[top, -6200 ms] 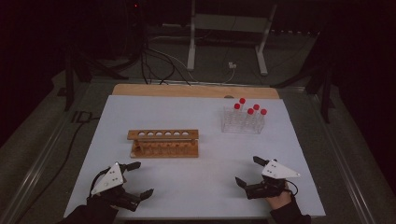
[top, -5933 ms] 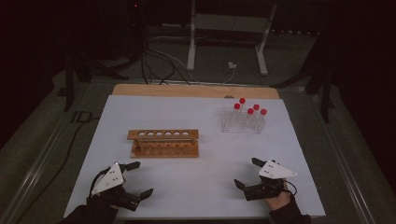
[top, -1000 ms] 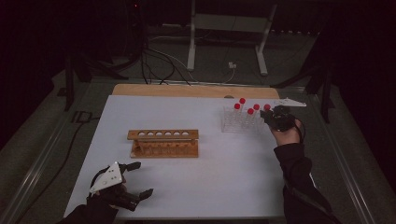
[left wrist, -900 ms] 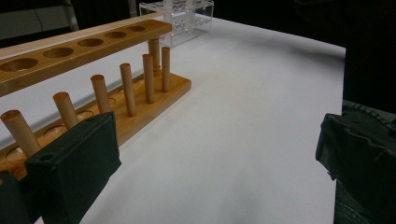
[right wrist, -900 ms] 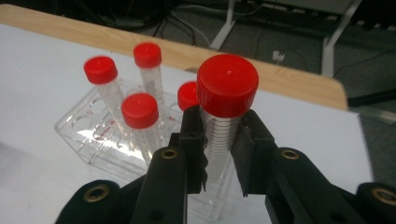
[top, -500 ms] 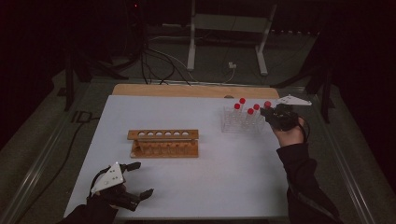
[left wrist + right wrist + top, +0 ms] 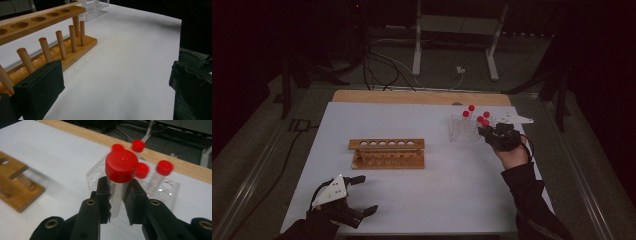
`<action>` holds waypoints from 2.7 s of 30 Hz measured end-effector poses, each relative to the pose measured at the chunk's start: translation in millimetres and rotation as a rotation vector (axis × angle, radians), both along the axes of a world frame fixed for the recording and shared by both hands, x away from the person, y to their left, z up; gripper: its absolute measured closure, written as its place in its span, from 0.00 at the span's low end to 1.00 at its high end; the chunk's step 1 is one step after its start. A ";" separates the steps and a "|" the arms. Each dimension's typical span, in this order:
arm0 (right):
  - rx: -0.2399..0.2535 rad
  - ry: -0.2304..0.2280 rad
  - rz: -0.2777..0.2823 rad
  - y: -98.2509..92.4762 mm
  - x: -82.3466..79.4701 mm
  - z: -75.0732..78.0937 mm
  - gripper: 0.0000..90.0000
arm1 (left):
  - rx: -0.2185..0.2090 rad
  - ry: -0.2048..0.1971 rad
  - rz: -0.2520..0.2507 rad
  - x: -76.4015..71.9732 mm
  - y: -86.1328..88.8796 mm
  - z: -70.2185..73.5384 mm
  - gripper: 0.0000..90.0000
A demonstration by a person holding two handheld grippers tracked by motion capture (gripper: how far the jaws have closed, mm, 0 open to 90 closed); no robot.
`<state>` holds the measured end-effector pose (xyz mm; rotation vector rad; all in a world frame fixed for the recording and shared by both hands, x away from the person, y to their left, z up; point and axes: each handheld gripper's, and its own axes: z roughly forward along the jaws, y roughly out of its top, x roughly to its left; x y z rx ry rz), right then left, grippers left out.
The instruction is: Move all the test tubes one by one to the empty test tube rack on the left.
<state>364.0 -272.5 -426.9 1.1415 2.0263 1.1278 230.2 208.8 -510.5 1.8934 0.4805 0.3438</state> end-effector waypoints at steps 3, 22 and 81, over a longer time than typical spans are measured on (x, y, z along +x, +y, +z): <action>-0.006 0.003 0.037 7.8 -8.4 -1.9 0.83 | 0.008 0.002 -0.009 -0.7 -2.6 0.6 0.00; -0.052 0.009 0.198 44.4 -48.0 -8.1 0.83 | 0.011 0.060 -0.073 5.9 -29.3 25.8 0.01; -0.045 0.027 0.408 93.4 -94.2 -19.8 0.83 | 0.018 -0.022 -0.184 66.6 -177.8 83.6 0.58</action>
